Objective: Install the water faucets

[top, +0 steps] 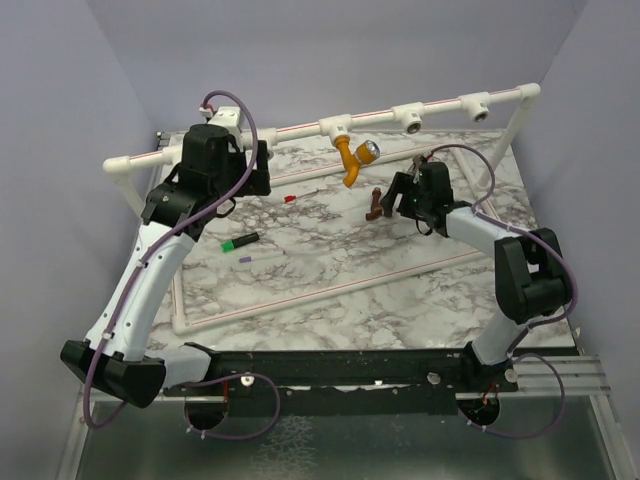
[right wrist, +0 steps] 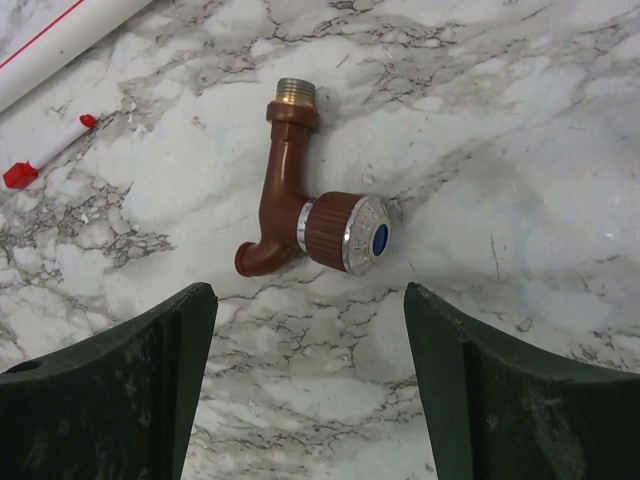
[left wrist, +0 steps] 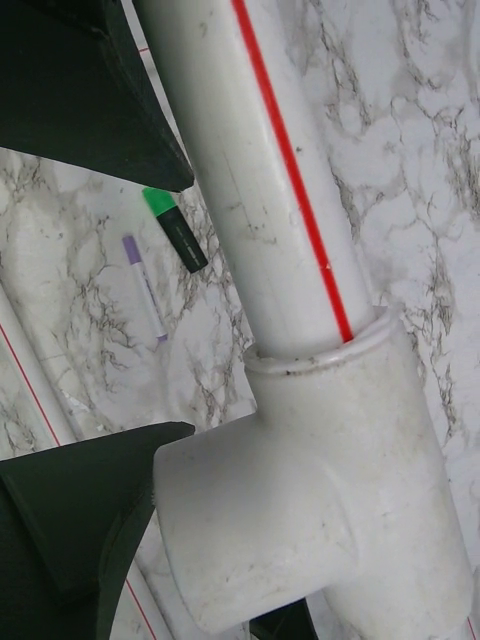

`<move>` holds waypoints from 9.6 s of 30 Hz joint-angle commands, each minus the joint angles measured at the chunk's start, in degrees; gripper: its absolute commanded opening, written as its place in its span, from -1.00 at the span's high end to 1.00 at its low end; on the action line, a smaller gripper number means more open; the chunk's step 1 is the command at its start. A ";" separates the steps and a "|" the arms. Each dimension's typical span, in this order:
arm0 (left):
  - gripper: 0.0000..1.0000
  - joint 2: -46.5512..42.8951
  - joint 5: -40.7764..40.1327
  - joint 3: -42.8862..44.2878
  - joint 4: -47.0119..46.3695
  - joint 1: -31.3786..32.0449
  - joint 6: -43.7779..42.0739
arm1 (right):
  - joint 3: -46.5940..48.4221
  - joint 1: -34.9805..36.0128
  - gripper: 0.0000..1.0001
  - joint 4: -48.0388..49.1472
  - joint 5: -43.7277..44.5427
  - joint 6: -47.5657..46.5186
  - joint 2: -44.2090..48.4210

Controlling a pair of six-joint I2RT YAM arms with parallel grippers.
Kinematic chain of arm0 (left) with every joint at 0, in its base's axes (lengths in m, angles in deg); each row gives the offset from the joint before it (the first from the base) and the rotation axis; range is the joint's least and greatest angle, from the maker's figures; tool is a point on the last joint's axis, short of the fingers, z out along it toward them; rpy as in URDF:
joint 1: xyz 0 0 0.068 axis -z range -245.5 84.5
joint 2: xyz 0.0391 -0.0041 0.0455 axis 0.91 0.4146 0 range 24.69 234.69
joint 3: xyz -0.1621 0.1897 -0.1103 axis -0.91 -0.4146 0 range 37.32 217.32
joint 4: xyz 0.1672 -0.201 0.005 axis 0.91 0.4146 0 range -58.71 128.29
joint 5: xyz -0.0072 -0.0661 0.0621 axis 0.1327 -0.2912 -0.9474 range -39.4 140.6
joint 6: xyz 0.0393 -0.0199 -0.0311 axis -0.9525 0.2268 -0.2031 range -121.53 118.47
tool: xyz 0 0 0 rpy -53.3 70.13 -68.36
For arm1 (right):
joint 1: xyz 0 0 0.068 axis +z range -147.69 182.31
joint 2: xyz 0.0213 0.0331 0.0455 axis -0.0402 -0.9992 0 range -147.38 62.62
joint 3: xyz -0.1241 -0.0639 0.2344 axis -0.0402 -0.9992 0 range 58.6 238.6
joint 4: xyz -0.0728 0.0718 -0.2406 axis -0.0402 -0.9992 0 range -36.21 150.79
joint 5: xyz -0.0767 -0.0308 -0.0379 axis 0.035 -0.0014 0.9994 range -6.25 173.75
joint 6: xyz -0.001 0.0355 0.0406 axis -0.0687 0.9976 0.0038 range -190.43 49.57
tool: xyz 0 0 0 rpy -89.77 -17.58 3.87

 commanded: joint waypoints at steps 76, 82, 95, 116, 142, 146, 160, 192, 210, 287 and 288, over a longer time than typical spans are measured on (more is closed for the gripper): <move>-0.98 -12.64 32.45 -4.97 1.94 -6.27 6.54 | -1.48 14.48 0.99 10.34 -2.54 -14.17 0.10; -0.99 -12.68 33.75 -6.61 1.91 -6.25 8.73 | -9.65 15.99 0.99 17.82 -5.93 -14.05 9.35; -0.98 -15.49 39.47 -15.75 1.70 -6.29 11.96 | -22.06 24.53 0.99 31.68 -14.14 -18.67 23.44; -0.93 -25.30 47.25 -31.11 -2.13 -1.98 13.96 | -24.79 37.52 0.99 37.10 -21.63 -31.83 25.13; -0.53 -21.90 54.23 -35.08 -6.36 -1.11 17.79 | -14.62 41.96 0.99 24.68 -24.99 -40.73 22.61; -0.35 -21.24 55.10 -35.35 -7.00 -1.11 17.81 | -14.02 42.48 0.98 24.72 -24.85 -40.66 22.20; 0.11 -21.38 56.45 -36.16 -7.23 -1.11 18.16 | -14.00 42.98 0.99 25.31 -23.47 -40.59 21.99; 1.00 -21.31 57.22 -37.69 -11.09 -1.11 22.29 | -16.31 43.51 -0.27 22.29 -17.79 -37.79 26.36; 1.00 -20.79 58.10 -37.63 -13.63 -1.11 22.90 | -16.22 42.45 -0.57 4.93 -0.28 -29.56 40.09; 0.93 -24.38 66.52 -43.88 -53.73 -1.06 44.17 | -24.11 20.92 0.99 41.70 -37.61 23.46 37.60; 0.86 -24.44 66.48 -43.96 -53.75 -1.09 44.17 | -23.97 20.92 0.99 41.14 -37.45 22.98 37.83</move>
